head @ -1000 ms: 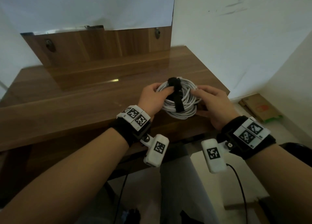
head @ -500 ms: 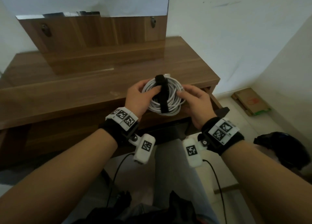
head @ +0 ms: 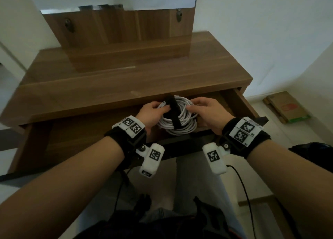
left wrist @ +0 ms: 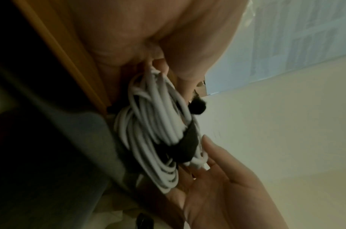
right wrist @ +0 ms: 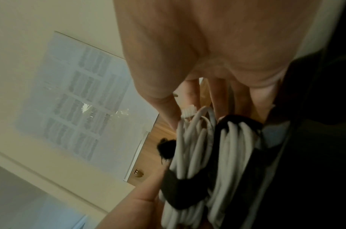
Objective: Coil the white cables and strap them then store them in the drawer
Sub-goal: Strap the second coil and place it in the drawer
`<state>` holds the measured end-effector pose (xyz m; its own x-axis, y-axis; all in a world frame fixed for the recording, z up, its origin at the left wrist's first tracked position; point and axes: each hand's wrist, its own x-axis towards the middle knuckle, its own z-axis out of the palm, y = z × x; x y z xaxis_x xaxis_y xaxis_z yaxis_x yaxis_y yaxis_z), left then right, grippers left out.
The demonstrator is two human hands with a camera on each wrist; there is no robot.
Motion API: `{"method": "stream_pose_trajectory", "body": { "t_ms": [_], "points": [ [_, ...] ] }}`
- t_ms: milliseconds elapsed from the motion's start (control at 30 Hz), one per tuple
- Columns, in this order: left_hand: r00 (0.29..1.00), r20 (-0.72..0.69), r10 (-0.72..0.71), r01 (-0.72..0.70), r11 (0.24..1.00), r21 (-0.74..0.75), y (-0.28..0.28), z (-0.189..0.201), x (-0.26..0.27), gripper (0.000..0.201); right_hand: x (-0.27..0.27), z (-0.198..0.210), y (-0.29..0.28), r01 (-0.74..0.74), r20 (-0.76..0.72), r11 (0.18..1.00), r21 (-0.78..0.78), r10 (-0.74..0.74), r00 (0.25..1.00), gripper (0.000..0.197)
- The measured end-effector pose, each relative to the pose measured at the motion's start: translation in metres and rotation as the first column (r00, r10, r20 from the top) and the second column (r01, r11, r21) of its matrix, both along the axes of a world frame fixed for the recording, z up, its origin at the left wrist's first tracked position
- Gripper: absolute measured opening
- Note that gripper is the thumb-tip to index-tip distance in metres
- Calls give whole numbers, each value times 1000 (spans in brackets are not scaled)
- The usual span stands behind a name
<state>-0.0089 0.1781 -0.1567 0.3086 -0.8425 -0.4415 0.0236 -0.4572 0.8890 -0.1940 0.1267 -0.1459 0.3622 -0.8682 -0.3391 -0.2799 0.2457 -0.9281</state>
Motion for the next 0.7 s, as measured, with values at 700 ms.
{"method": "stream_pose_trajectory", "body": {
  "t_ms": [700],
  "points": [
    [980, 132, -145, 147, 989, -3, 46, 13, 40, 41, 28, -1, 8, -413, -433, 864, -287, 267, 861, 69]
  ]
}}
